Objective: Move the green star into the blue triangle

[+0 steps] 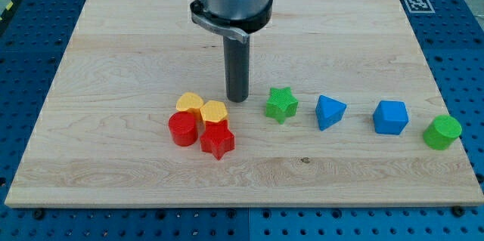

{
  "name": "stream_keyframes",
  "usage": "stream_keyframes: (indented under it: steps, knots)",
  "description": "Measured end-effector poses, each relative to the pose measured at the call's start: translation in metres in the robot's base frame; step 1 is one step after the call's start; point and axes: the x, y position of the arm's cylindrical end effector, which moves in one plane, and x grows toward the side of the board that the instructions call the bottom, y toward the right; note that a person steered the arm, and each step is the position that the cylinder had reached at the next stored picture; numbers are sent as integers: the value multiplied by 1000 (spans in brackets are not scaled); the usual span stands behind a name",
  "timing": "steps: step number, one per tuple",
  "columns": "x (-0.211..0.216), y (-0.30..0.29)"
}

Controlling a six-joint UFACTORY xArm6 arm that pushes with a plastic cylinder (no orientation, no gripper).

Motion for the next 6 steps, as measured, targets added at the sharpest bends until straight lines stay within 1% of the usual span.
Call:
stream_keyframes:
  steps: [2,3,4,5,6]
  knots:
    - [10,75]
    - [18,81]
    - [3,75]
    - [-10,80]
    - [-10,80]
